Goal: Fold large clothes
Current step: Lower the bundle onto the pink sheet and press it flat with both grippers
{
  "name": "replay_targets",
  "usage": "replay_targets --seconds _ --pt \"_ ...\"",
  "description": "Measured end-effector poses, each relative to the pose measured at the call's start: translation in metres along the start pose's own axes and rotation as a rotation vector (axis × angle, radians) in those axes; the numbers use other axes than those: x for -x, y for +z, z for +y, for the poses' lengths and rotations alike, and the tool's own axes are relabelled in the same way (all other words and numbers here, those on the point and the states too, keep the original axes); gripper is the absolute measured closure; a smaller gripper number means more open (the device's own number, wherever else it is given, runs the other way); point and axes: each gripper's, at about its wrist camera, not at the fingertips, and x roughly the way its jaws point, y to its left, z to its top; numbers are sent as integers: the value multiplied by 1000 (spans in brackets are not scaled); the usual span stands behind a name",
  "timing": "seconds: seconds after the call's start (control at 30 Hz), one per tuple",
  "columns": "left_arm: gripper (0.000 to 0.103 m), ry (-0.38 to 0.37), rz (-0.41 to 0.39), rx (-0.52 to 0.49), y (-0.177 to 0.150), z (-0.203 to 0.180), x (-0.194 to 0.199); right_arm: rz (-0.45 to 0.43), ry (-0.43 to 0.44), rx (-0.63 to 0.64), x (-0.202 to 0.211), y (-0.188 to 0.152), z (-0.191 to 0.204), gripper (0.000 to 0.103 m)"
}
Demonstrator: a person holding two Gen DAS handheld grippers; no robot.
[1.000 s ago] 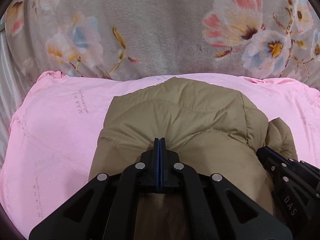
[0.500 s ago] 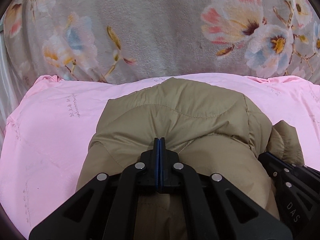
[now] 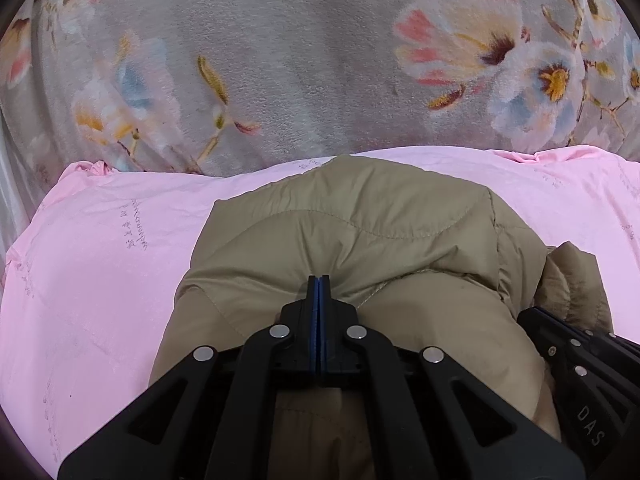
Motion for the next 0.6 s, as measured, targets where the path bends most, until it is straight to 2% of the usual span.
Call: replay_targets --seconds 0.07,0.13,0.23,0.3,0.4,0.57,0.6 --pt "103 -8 5 4 1 1 0 3 31 -18 5 2 -5 103" --pt "103 -17 15 10 1 5 8 -12 -5 -1 26 2 -1 103" --pt "103 -36 10 35 -6 14 40 -93 -22 89 69 -6 16 98" --pt "102 -57 5 52 -15 19 62 -88 -6 130 84 -18 23 97" --pt "103 -66 2 69 -34 21 78 -55 -18 168 79 -40 26 97" --pt "103 -3 -70 12 -57 7 78 -107 -79 218 71 -60 30 97" --pt "103 7 -56 -4 -59 5 78 -108 -91 228 70 -61 32 97"
